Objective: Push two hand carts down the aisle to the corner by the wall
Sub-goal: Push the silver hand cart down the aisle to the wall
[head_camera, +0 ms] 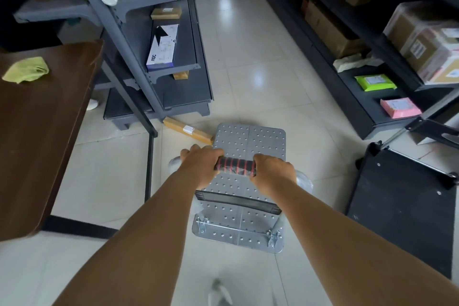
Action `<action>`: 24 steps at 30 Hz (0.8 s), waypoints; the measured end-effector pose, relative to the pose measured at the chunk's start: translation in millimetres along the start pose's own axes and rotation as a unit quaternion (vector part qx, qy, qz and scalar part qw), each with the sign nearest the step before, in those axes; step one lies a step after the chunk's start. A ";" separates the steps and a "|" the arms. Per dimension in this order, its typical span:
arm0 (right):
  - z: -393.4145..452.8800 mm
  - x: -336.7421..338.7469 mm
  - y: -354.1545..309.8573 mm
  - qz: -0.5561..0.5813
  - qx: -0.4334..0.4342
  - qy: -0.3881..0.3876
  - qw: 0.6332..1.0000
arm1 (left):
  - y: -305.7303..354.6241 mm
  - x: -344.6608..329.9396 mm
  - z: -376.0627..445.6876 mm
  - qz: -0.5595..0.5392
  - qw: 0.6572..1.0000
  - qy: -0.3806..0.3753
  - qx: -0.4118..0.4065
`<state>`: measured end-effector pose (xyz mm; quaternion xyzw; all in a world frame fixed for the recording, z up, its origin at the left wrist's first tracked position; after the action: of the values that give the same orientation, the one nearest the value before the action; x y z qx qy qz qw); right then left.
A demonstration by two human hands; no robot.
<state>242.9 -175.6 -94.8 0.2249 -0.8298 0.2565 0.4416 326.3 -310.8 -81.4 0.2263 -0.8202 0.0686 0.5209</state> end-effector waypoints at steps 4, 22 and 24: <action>39.9 21.0 -3.9 0.006 -0.016 0.000 1.000 | -12.9 22.7 40.5 -0.003 1.000 0.017 -0.006; 245.4 143.5 33.5 -0.001 -0.076 0.043 0.996 | -29.1 131.2 263.1 -0.042 0.996 0.068 -0.044; 275.3 161.6 44.7 -0.003 -0.074 0.047 0.996 | -26.0 146.7 293.5 -0.052 0.995 0.073 -0.041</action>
<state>-36.2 -336.9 -99.5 0.1815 -0.8240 0.2039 0.4965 44.1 -480.1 -86.2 0.2415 -0.7690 0.0243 0.5914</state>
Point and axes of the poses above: each hand's wrist, its own z-axis towards the middle knuckle, its own x-axis out of the back of the hand, y = z × x, the point moved 5 cm from there along z, towards the middle knuckle, and after that the axes turned 10 degrees about -y, right-handed, at the moved point
